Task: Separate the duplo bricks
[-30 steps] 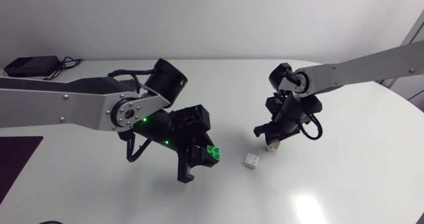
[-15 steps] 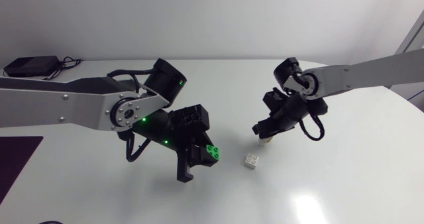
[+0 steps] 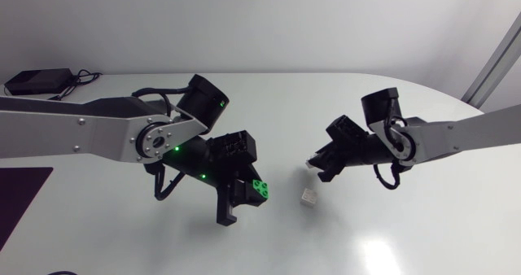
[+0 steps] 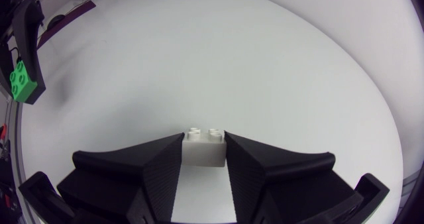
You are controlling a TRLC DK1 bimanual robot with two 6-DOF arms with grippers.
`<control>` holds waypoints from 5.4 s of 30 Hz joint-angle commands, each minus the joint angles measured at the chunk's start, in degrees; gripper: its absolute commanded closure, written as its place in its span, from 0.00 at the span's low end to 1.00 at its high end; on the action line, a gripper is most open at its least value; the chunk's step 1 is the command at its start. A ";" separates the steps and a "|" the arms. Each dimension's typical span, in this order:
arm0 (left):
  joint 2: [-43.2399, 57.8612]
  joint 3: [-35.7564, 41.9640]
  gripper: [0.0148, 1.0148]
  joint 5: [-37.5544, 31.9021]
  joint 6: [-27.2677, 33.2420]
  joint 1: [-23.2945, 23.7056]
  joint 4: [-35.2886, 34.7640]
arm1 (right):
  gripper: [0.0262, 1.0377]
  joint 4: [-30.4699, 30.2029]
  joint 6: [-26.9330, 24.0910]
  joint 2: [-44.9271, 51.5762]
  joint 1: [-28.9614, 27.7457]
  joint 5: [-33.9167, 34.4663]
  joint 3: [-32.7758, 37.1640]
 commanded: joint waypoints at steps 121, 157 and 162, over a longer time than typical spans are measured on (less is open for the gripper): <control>2.30 12.66 0.62 31.58 -33.87 2.10 13.01 | 0.56 -20.29 4.19 -16.35 -2.94 -53.48 1.11; 0.80 9.50 0.61 24.38 -25.96 10.98 14.85 | 0.79 -16.42 3.75 -22.77 -11.29 -45.13 -3.37; 5.46 5.80 0.60 16.64 -17.44 11.68 16.26 | 0.79 -18.44 1.03 -22.94 -15.50 -42.58 -3.72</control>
